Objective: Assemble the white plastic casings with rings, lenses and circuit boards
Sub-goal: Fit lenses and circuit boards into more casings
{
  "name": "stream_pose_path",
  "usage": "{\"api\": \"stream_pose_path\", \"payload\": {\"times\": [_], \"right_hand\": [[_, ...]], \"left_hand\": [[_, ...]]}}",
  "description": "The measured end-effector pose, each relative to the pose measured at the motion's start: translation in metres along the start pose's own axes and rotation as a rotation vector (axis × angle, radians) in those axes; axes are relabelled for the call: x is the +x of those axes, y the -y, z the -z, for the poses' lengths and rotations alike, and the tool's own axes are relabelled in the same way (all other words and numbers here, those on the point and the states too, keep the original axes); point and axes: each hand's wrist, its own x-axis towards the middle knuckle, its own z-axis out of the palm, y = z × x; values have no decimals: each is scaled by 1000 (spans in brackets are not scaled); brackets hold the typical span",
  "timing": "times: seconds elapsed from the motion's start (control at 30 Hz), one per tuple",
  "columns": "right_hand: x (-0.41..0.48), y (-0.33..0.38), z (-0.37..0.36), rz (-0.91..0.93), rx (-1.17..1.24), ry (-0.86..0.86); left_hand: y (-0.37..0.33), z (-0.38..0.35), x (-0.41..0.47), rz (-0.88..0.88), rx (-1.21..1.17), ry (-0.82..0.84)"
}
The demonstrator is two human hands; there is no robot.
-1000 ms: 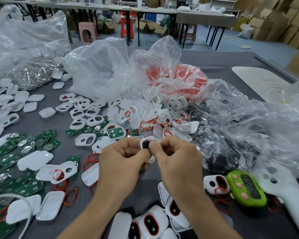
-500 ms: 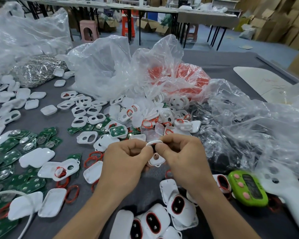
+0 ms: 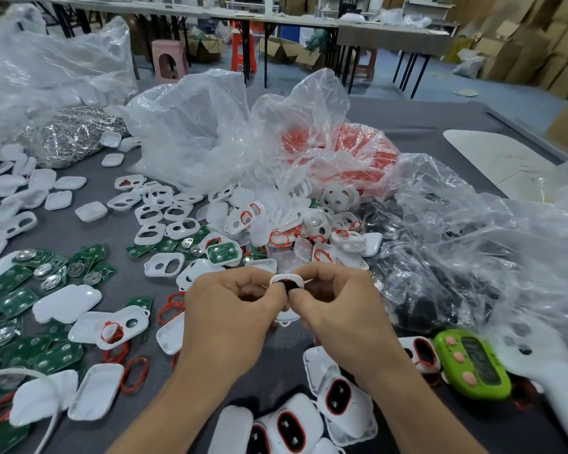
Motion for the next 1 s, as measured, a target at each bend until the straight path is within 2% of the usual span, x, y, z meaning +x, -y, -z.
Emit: {"api": "stream_pose_path", "payload": {"times": [0.13, 0.27, 0.37, 0.43, 0.5, 0.8, 0.9, 1.0], "right_hand": [[1, -1, -1, -19, 52, -78], [3, -2, 4, -81, 197, -93], [7, -4, 13, -191, 320, 27], [9, -2, 18, -234, 377, 125], [9, 0, 20, -260, 405, 138], [7, 4, 12, -288, 426, 117], [22, 6, 26, -213, 282, -102], [58, 6, 56, -101, -312, -292]], "left_hand": [[-1, 0, -3, -52, 8, 34], [-4, 1, 1, 122, -249, 160], [-3, 8, 6, 303, -408, 389], [-1, 13, 9, 335, -448, 557], [1, 17, 11, 312, -503, 652], [2, 23, 17, 379, -731, 684], [3, 27, 22, 476, -808, 534], [4, 30, 26, 573, -899, 448]]}}
